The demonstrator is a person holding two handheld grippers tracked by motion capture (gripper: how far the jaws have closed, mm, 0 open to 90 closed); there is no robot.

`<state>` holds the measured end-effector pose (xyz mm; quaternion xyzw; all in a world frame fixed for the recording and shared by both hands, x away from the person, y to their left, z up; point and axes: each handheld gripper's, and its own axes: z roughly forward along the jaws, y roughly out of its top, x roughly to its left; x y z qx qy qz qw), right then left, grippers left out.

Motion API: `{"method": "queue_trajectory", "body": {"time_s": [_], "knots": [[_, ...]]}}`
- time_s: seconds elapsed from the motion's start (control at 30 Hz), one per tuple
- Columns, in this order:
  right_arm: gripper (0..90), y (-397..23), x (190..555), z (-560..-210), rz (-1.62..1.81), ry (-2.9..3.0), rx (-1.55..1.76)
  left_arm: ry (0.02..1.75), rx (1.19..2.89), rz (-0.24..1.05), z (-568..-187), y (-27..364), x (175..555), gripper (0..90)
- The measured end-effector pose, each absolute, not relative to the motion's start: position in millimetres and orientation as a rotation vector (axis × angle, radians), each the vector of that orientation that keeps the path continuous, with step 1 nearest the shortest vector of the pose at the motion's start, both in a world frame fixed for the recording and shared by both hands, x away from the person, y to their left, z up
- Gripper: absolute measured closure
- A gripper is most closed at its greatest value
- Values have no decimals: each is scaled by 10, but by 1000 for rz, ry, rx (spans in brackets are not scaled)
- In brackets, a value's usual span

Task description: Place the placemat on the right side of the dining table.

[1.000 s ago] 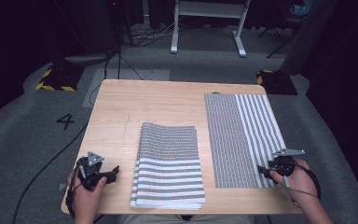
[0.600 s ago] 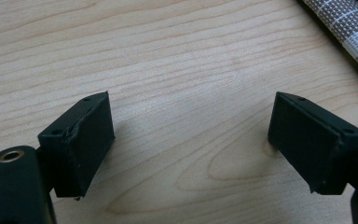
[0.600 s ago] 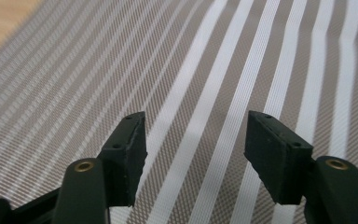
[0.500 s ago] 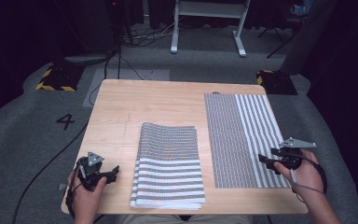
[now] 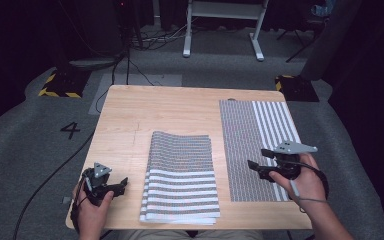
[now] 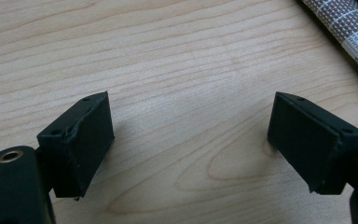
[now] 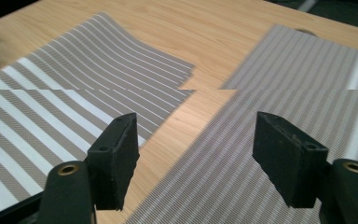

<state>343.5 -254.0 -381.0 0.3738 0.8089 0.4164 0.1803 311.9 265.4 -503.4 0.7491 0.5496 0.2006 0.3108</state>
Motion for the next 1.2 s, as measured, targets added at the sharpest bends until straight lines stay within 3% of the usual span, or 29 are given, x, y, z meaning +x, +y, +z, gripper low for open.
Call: {"method": "queue_trajectory", "body": {"time_s": [0.5,1.2], "knots": [[316,-1731,3350,-4039,1254,2392,929,1450,1977,529,-5034,2656,3120,146],[247,-852,3212,-4921,1173,2571,767,1449,1975,529,-5036,2656,3120,146]]}}
